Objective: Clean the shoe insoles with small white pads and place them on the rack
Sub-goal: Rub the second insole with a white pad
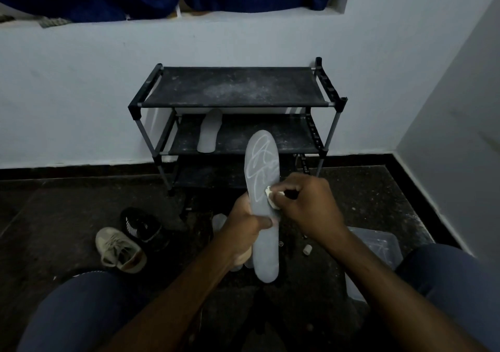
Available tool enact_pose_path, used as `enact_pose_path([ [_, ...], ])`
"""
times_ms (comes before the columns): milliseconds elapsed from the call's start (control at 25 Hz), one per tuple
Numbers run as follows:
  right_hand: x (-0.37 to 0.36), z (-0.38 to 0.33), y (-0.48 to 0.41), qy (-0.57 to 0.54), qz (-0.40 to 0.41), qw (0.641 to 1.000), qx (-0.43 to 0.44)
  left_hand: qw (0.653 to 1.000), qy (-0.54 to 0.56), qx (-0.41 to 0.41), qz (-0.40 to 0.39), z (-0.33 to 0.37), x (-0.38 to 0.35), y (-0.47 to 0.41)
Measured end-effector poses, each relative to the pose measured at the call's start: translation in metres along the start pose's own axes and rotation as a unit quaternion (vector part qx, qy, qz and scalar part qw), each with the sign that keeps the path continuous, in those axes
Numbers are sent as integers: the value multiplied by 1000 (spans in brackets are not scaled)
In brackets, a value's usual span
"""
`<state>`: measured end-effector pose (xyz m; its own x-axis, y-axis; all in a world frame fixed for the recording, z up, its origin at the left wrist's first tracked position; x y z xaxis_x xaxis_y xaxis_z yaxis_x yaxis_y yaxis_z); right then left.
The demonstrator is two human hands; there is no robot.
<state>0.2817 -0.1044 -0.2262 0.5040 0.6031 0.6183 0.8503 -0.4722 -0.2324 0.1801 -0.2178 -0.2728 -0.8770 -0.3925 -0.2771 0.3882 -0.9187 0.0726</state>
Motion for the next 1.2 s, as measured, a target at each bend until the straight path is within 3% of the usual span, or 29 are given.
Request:
enact_pose_path([
  [120, 0, -2, -3, -3, 47, 999, -9, 1000, -2, -2, -4, -2, -2, -1],
  [320, -8, -6, 5, -30, -28, 999, 9, 1000, 1, -13, -1, 0, -1, 1],
  [480, -4, -8, 0, -18, 36, 999, 8, 1000, -1, -2, -8, -1, -5, 0],
  [640, -12, -12, 7, -54, -48, 996, 43, 1000, 2, -16, -3, 2, -1, 0],
  [800, -5, -8, -1, -43, 25, 998, 43, 1000, -6, -5, -14, 1, -2, 1],
  [1000, -9, -12, 5, -51, -44, 996, 64, 1000, -8, -5, -5, 1, -1, -1],
  [1120, -3, -8, 0, -51, 20, 997, 49, 999, -27, 8, -23, 2, -2, 4],
  [1200, -6, -14, -1, -75, 10, 995, 62, 999, -29, 20, -4, -2, -5, -3],
])
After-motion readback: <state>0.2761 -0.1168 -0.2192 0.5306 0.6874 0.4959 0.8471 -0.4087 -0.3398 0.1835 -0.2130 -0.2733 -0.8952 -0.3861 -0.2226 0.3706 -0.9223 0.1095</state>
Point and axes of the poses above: each hand's wrist, its own y-axis away from the middle knuckle, its own x-axis out of the back of the hand, z = x × y, the point moved 2 cm from there along -y, towards the middle knuckle, and after that the axes turned 9 degrees about -z, right-handed, at the moved point
